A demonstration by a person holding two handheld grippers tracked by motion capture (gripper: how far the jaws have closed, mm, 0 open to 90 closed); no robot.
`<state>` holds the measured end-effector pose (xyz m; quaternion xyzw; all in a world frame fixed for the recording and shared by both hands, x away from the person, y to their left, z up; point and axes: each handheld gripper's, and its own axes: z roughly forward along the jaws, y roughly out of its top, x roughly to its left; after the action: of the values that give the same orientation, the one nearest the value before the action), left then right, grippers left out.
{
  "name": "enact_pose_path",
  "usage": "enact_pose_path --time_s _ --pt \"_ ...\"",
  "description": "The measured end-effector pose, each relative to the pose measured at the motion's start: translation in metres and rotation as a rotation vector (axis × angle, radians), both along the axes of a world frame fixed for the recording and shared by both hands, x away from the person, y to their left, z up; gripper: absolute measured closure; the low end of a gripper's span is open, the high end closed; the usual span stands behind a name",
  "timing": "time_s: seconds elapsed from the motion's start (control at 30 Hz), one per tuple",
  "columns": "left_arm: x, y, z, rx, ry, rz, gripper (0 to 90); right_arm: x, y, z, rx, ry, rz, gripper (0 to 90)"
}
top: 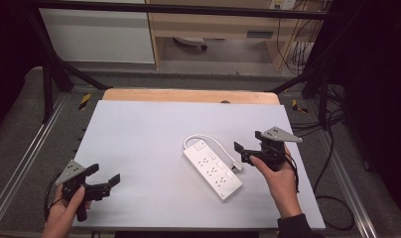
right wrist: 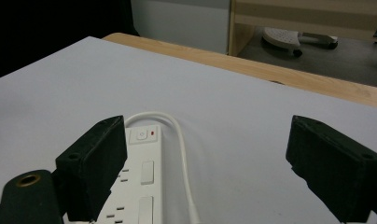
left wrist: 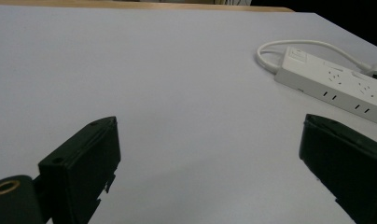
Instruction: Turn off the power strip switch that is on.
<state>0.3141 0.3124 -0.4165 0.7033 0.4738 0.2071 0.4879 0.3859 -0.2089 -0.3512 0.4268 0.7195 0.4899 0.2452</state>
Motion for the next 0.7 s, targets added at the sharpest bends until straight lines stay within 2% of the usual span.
enact_pose_path --time_s 0.17,0.2,0.23,0.27,0.33,0.4,0.43,0.53,0.7 --pt "0.0 0.0 0.0 0.0 0.002 0.001 5.3 0.003 0.005 0.003 -0.01 -0.007 0.013 18.8" --pt "0.0 0.0 0.0 0.0 0.002 0.002 5.3 0.004 0.007 0.005 -0.014 -0.014 0.018 24.2" --pt "0.0 0.0 0.0 0.001 0.003 0.001 5.3 0.004 0.007 0.005 -0.014 -0.014 0.018 24.2" --pt "0.0 0.0 0.0 0.001 0.004 0.002 5.2 0.005 0.009 0.005 -0.009 -0.019 0.027 31.0" --pt "0.0 0.0 0.0 0.001 0.004 0.002 5.3 0.005 0.01 0.005 -0.011 -0.019 0.028 33.2" --pt "0.0 0.0 0.0 0.002 0.003 -0.001 5.3 0.008 0.014 0.004 -0.017 -0.027 0.023 40.2" --pt "0.0 0.0 0.0 0.002 0.003 -0.001 5.3 0.008 0.014 0.004 -0.017 -0.027 0.023 40.2" --pt "0.0 0.0 0.0 0.002 0.004 0.0 5.3 0.011 0.018 0.004 -0.021 -0.039 0.023 50.0" --pt "0.0 0.0 0.0 -0.001 0.003 -0.002 5.3 0.014 0.022 0.004 -0.029 -0.048 0.032 57.3"
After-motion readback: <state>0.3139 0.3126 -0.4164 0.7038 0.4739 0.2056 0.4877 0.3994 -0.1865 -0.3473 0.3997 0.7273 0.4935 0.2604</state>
